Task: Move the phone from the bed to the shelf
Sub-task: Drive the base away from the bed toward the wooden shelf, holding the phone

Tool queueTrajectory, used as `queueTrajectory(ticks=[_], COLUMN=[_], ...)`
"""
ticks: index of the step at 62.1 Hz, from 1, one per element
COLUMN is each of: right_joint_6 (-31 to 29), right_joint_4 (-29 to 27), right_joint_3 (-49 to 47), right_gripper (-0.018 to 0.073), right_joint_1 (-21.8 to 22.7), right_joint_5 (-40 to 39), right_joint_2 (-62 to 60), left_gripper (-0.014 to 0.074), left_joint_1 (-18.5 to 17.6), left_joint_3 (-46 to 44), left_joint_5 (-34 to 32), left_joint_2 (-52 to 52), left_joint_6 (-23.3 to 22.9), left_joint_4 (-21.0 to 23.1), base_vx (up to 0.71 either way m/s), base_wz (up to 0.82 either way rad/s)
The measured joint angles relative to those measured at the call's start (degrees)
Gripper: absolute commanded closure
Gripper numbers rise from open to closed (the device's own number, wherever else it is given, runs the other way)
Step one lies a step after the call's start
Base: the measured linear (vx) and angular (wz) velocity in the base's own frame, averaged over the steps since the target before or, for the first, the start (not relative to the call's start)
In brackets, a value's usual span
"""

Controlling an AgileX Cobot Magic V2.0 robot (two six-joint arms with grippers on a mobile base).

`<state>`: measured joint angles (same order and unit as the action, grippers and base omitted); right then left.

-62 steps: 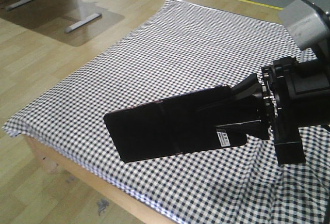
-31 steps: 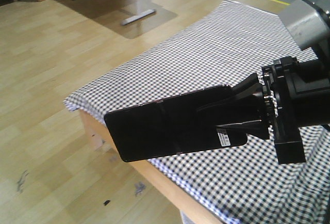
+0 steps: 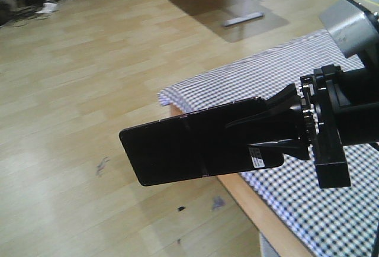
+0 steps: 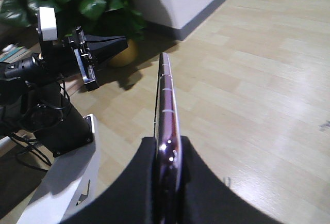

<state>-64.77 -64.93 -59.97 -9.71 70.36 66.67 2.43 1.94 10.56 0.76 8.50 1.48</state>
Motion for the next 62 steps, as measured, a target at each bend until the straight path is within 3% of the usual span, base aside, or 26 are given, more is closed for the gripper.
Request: queueTrajectory(ticks=[37, 62], right_joint_6=[0.0, 0.0], right_joint_4=[0.0, 0.0], right_joint_3=[0.0, 0.0], right_gripper=[0.0561, 0.0561], right_joint_1=[0.0, 0.0], right_joint_5=[0.0, 0.14], right_joint_2=[0.0, 0.0], left_gripper=[0.0595, 0.0595], left_joint_1=[0.0, 0.0], left_joint_3=[0.0, 0.0], left_joint_5=[0.0, 0.0], left_joint_2=[0.0, 0.0], left_joint_6=[0.0, 0.0], left_joint_4=[0.0, 0.0], base_vx=[-0.16, -0.07], base_wz=[0.62, 0.25])
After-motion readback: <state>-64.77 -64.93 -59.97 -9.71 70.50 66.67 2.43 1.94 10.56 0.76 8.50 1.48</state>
